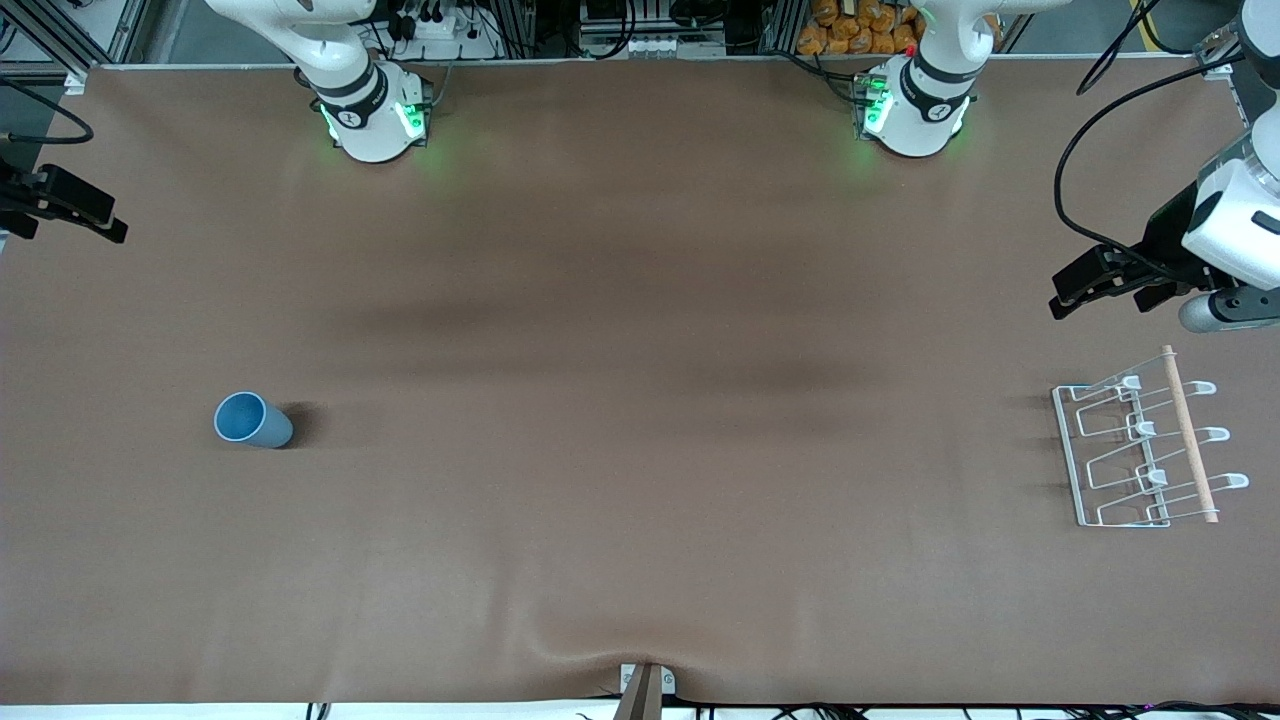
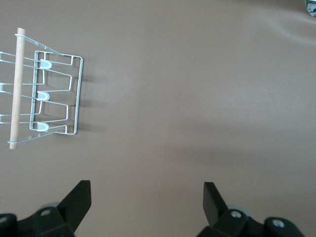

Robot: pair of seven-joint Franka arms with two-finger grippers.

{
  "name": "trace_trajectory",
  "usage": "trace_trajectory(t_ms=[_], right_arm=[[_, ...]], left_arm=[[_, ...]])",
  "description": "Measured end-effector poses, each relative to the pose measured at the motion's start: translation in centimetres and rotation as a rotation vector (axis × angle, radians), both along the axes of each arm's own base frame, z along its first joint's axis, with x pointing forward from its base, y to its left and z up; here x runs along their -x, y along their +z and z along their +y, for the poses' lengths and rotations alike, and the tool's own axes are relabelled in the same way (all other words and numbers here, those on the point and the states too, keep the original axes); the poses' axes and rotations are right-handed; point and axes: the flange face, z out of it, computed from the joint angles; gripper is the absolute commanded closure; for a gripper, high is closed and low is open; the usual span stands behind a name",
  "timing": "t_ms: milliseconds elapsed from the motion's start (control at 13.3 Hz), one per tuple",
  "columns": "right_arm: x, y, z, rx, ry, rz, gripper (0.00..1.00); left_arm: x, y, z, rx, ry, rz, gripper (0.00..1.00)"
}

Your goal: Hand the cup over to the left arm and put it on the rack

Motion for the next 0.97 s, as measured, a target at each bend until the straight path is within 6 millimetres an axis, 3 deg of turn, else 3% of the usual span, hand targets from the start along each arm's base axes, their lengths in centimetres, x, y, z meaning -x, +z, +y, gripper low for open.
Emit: trace_trajectory(t_ms=[975], right_arm=[[0.01,0.09,-0.12,0.005,-0.003,-0.004,0.0]], left_arm=[[0.11,-0.15,-0.02,-0.001,-0.001,0.013,0.0]])
